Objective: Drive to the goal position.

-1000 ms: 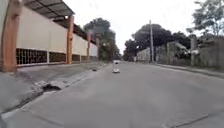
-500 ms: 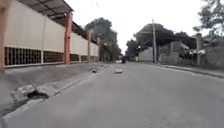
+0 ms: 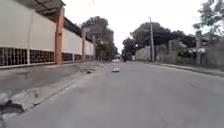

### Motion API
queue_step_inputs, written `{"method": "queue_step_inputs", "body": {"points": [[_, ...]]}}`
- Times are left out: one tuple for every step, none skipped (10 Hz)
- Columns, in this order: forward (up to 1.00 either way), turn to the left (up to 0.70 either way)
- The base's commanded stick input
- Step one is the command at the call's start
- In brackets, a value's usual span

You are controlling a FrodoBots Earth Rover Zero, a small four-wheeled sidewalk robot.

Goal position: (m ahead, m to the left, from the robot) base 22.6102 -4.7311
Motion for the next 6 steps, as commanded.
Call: {"method": "queue_step_inputs", "body": {"points": [[1.0,-0.07],[1.0,-0.26],[1.0,-0.19],[1.0,0.0],[1.0,0.0],[1.0,0.0]]}}
